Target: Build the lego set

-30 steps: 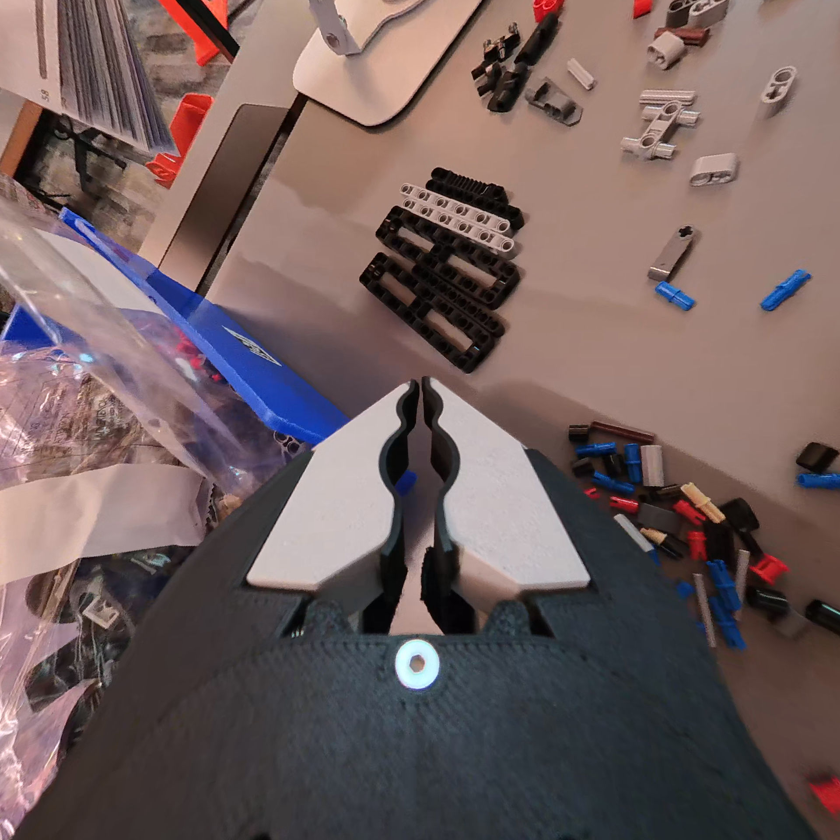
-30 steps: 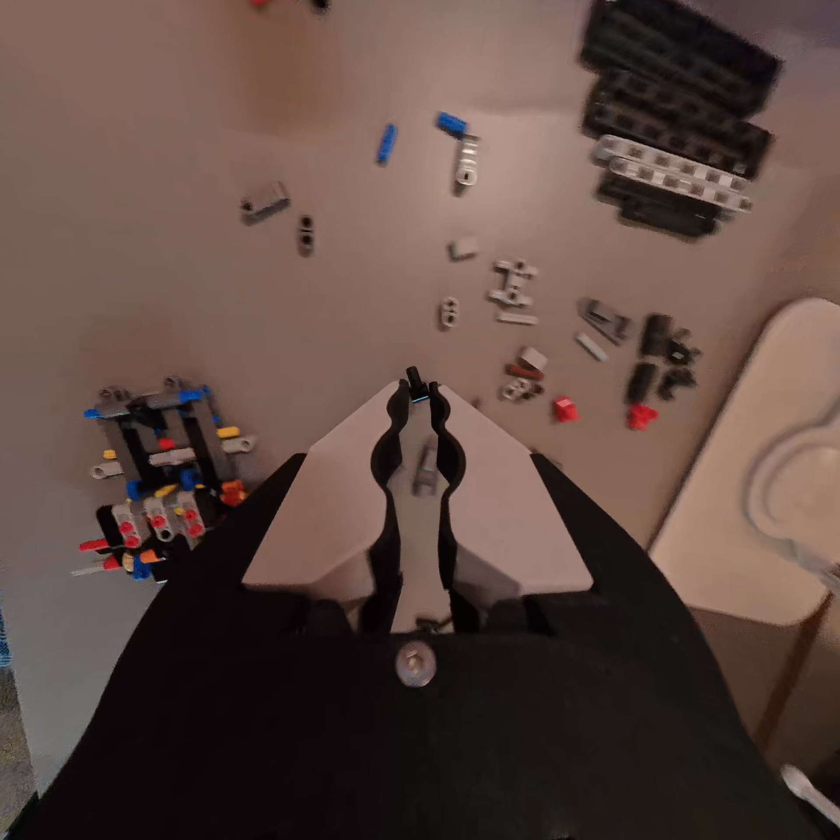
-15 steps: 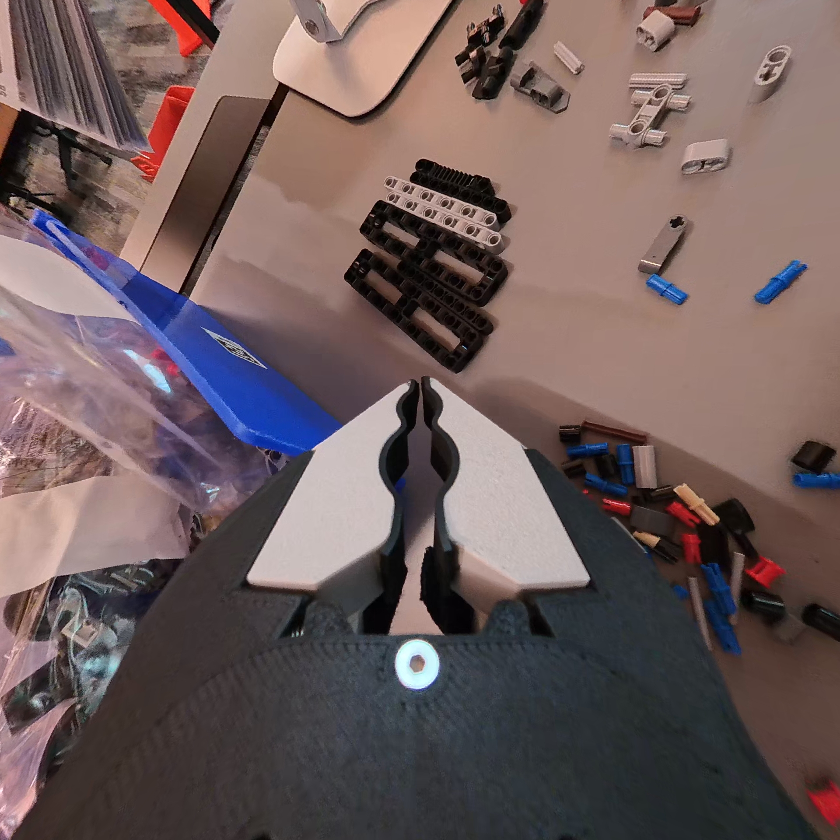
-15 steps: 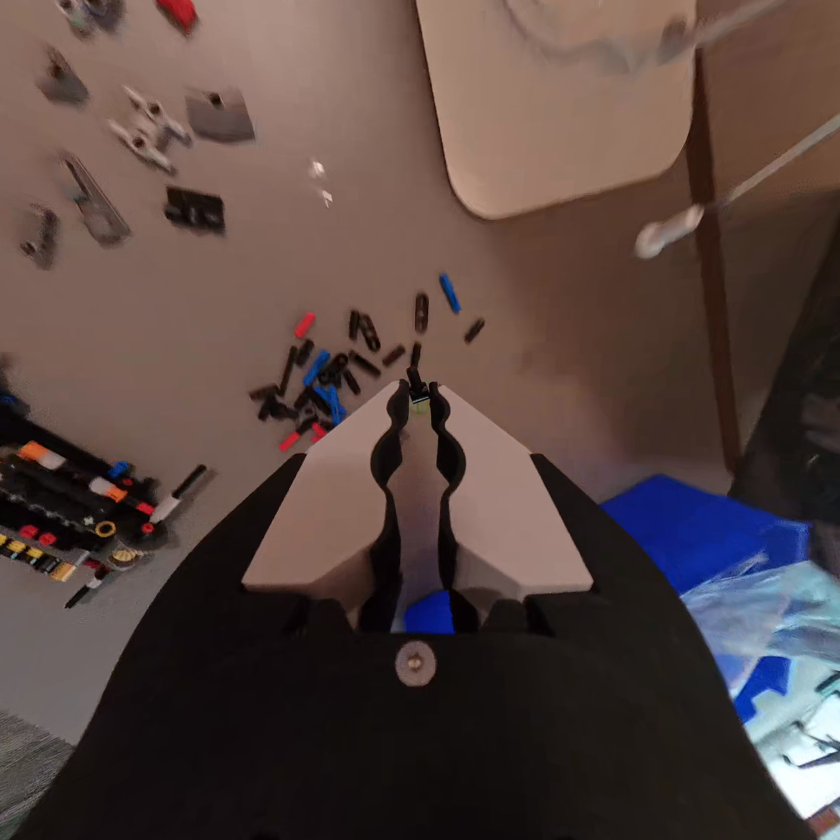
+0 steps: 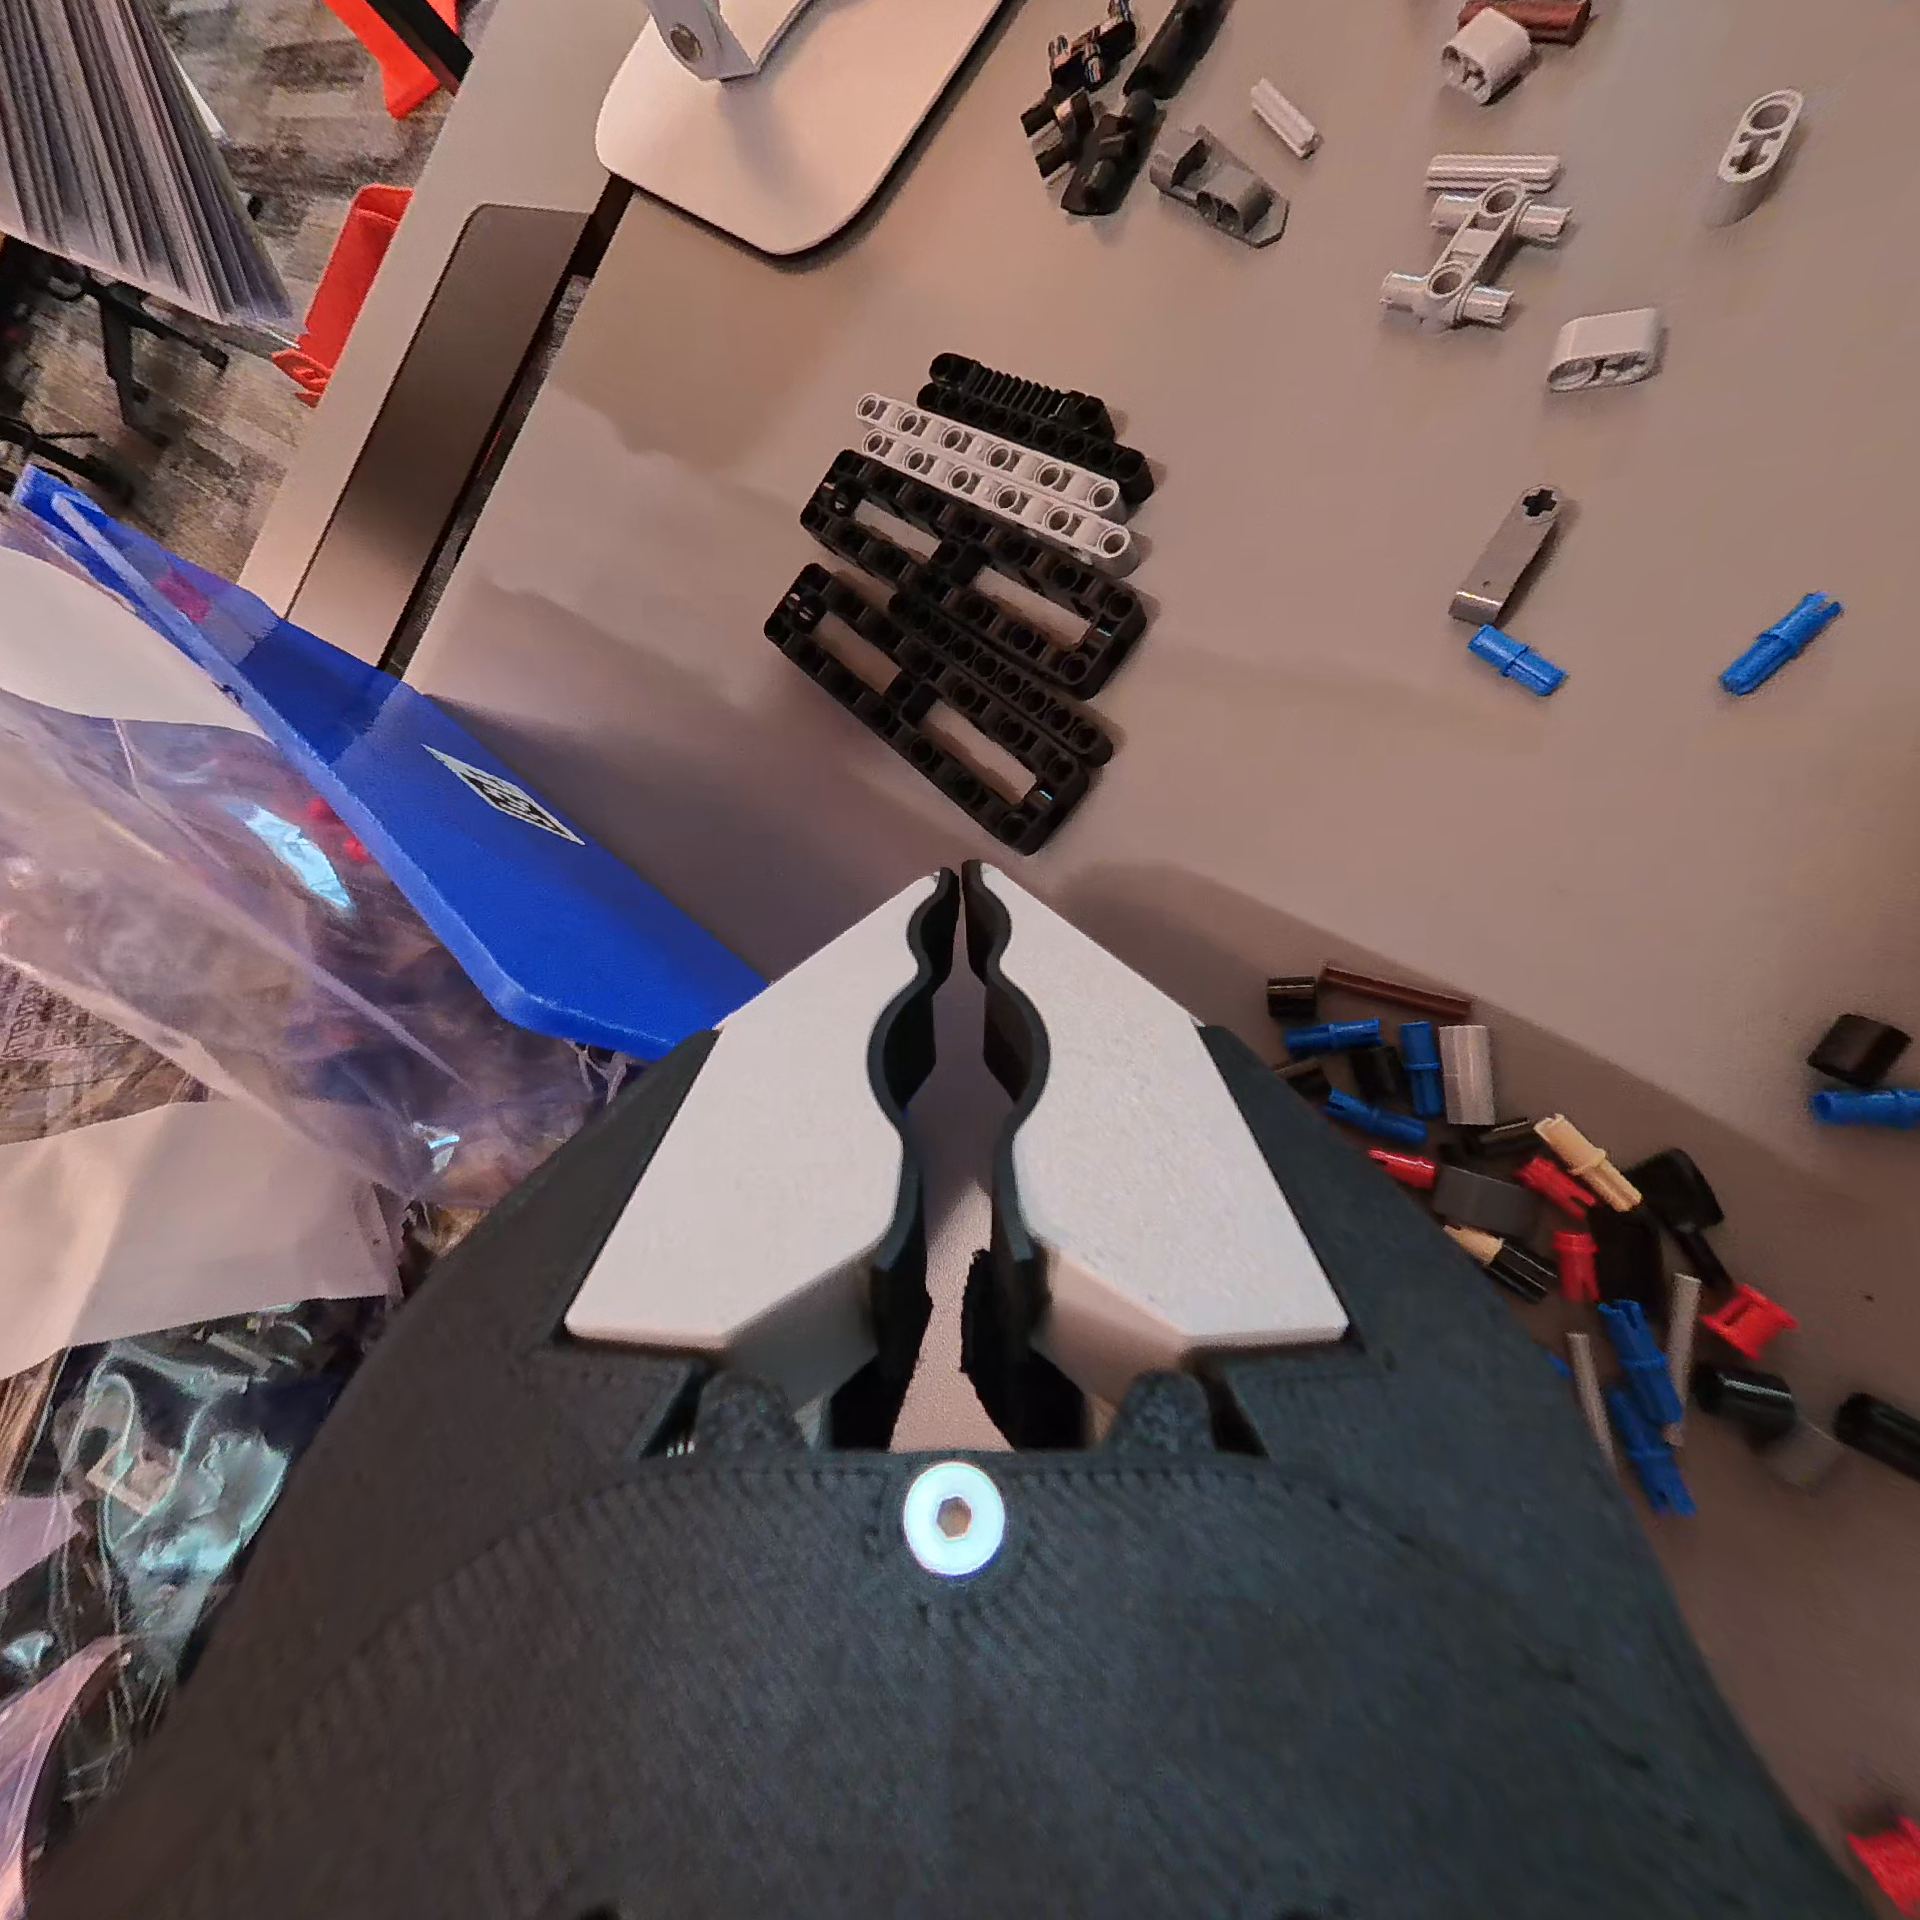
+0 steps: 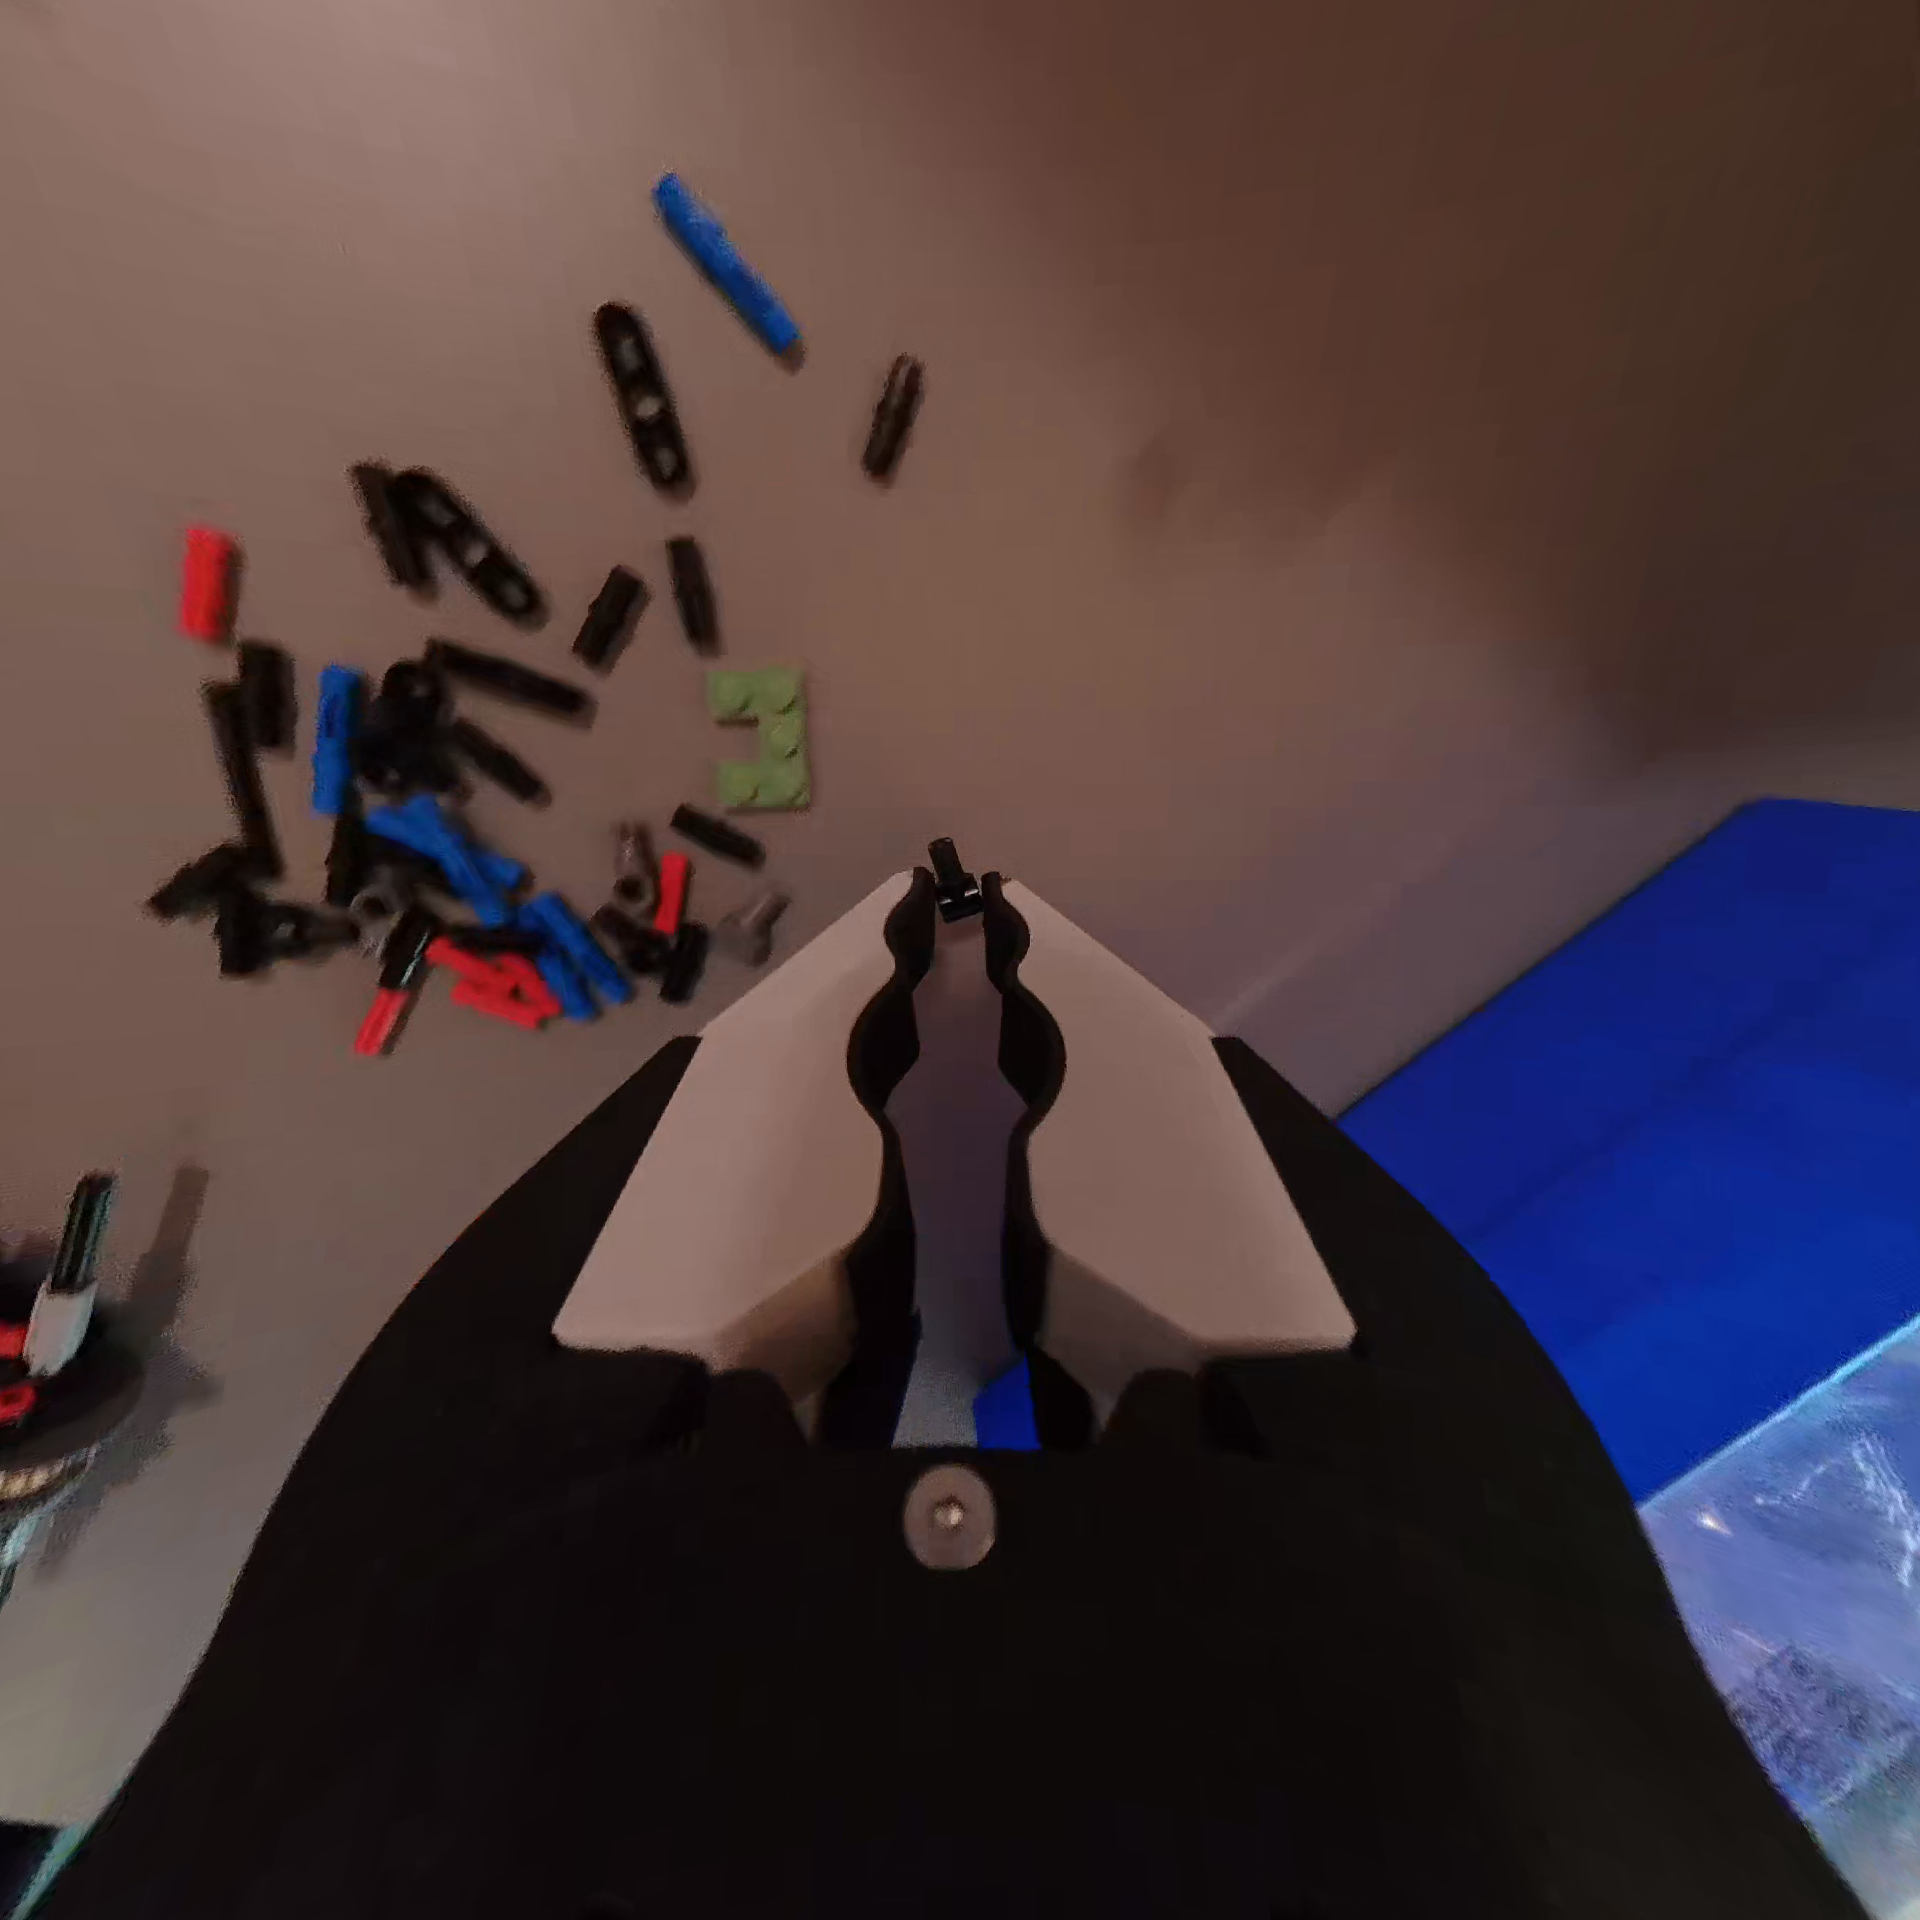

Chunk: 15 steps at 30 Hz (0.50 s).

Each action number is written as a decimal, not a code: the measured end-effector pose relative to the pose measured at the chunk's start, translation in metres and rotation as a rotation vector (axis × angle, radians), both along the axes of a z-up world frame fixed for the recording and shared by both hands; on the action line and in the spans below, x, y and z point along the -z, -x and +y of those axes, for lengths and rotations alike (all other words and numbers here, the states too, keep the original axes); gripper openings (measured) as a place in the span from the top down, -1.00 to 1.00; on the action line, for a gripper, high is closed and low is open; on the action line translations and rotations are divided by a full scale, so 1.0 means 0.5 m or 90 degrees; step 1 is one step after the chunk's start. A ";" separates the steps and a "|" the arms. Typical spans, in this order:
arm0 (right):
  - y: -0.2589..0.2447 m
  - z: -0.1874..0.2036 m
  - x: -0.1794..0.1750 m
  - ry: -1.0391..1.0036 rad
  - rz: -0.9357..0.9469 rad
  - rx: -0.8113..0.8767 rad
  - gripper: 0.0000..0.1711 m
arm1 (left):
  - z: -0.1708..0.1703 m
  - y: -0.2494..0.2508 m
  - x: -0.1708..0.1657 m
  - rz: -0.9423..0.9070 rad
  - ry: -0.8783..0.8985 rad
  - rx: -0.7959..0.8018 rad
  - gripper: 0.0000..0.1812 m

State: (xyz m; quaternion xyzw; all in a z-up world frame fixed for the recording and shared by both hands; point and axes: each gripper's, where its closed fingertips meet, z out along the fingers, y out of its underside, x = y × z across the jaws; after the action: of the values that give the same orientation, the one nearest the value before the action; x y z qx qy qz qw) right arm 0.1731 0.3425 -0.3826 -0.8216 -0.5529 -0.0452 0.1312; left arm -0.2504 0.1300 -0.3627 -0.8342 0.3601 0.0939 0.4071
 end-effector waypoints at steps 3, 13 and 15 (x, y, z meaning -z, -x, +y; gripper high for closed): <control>0.017 0.030 0.018 0.001 0.012 0.015 0.93 | 0.000 0.000 0.000 -0.002 0.000 0.000 1.00; 0.051 0.049 -0.010 -0.010 0.071 0.026 0.75 | -0.002 0.002 0.002 0.002 0.005 0.003 1.00; 0.050 0.040 -0.029 -0.021 0.076 0.013 0.82 | -0.003 0.002 0.002 0.003 0.006 0.003 1.00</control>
State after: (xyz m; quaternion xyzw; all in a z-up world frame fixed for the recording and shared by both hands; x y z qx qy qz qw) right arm 0.1480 0.3623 -0.3681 -0.8259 -0.5351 -0.0068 0.1772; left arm -0.2513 0.1287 -0.3638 -0.8347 0.3638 0.0933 0.4028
